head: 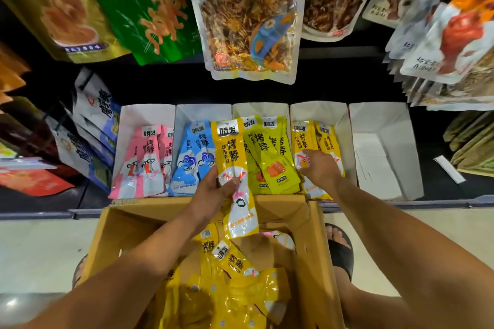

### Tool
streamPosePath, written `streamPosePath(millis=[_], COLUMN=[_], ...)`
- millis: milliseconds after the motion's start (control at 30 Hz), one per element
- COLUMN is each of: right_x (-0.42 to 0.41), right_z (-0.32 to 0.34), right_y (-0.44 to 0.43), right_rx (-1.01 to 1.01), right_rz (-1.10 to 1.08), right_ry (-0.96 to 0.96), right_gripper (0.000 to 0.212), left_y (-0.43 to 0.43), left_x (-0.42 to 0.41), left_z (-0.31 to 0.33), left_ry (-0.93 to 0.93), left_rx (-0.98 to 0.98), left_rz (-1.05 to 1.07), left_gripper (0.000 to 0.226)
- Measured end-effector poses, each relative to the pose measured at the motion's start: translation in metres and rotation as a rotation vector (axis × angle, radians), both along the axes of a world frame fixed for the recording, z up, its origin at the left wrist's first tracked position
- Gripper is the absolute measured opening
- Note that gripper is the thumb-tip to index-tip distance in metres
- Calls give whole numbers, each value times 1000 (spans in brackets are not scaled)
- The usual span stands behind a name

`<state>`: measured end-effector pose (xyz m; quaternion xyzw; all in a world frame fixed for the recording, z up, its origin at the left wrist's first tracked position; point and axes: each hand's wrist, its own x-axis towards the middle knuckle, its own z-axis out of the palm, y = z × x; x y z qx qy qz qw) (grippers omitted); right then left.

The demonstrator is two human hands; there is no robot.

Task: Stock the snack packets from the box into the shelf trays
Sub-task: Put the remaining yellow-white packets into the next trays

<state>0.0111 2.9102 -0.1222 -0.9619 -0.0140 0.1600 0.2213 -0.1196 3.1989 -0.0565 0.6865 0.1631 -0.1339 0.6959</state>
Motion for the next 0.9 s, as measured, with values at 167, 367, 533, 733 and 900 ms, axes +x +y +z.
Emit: streamPosePath(millis=[167,367,533,733,900], right_x=[2,-5,-36,-126,-171], right_z=[5,49,120,187,185], right_y=[-1,-9,-8,41,62], right_rx=[-29,20,30,305,64], right_rz=[9,-2,128,156,144], right_ry=[47,39,-30,16,-106], right_gripper=[65,61,57,71,99], left_y=[-2,-6,-23,-48,-75], left_x=[1,-5,-9,-19,-29], left_z=[2,14,49,90,113], left_ry=[3,13,5,72,58], left_rx=[15,15,29,32,18], left_rz=[13,39,62,44,73], left_gripper=[28,26,17,50,57])
